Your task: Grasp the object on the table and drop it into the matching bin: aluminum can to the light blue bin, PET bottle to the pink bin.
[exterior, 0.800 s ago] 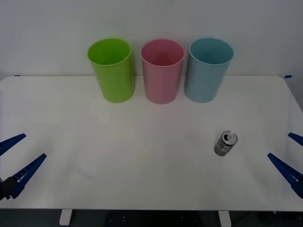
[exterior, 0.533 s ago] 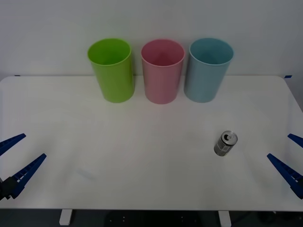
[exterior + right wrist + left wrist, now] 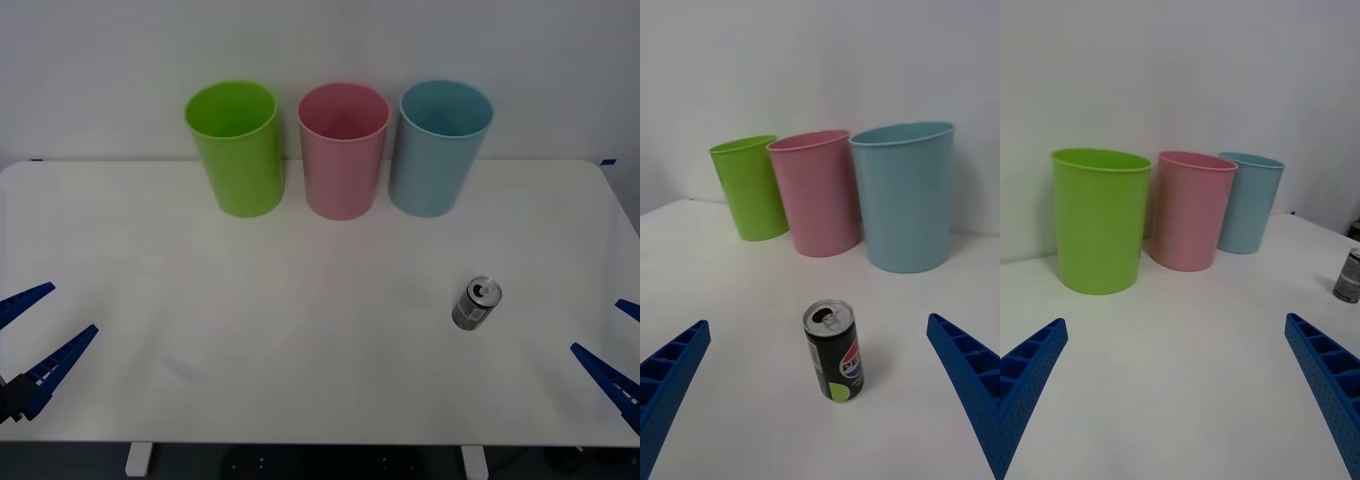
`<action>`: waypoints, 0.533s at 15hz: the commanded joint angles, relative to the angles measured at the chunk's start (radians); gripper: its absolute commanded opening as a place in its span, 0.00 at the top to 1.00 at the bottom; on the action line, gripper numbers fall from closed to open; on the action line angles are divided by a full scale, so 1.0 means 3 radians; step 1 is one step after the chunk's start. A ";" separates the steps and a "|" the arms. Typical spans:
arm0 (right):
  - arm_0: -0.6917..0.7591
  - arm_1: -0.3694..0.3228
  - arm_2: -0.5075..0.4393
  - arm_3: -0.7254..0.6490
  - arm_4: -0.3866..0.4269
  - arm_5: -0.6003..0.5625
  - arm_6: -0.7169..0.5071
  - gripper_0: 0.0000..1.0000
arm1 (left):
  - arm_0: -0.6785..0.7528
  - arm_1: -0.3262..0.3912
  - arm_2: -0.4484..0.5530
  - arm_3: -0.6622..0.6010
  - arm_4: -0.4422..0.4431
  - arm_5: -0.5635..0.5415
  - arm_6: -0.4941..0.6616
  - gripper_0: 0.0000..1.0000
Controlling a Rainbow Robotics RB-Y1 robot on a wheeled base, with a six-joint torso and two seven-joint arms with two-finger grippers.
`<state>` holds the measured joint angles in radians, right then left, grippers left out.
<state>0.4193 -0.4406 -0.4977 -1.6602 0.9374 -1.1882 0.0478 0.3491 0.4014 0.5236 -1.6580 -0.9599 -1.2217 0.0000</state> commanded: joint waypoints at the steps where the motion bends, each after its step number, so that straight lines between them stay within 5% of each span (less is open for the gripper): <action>1: 0.0075 -0.0014 0.0028 0.0007 -0.0001 0.0064 0.0091 0.00 | 0.0000 0.0000 0.0000 0.0000 0.0000 0.0000 0.0000 0.00; 8: 0.0234 -0.0014 0.0258 0.0002 0.0015 0.0397 0.0408 0.00 | 0.0000 0.0000 0.0000 0.0000 0.0000 0.0000 0.0000 0.00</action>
<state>0.4855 -0.4448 -0.4286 -1.6597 0.9396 -1.0842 0.1499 0.3491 0.4014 0.5236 -1.6580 -0.9599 -1.2217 0.0000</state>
